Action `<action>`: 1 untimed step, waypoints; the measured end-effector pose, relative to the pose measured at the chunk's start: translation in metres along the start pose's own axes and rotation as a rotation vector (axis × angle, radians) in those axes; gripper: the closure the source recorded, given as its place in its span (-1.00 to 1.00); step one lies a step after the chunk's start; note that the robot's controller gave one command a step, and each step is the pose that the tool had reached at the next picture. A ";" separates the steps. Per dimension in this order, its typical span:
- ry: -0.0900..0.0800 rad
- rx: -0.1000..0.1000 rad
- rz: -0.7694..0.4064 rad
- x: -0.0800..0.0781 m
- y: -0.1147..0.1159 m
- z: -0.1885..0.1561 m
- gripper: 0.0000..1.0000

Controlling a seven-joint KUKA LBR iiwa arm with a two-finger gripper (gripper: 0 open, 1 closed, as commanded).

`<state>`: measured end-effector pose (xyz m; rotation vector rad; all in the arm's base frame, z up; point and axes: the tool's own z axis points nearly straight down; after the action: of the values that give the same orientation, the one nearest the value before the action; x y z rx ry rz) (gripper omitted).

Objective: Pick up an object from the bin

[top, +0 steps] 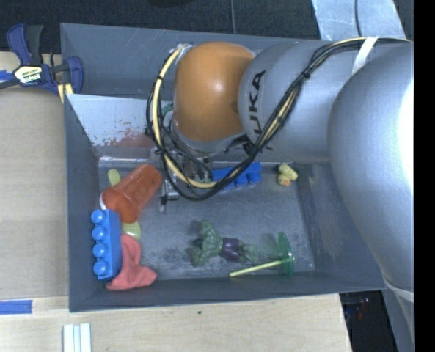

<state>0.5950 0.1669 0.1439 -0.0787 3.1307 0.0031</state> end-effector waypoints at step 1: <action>0.010 -0.004 -0.020 0.005 -0.010 0.023 -1.00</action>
Offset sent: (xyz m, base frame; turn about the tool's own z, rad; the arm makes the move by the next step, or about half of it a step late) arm -0.0275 -0.0022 -0.0739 -0.2778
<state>0.5904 0.1572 0.1203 -0.1109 3.1398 0.0088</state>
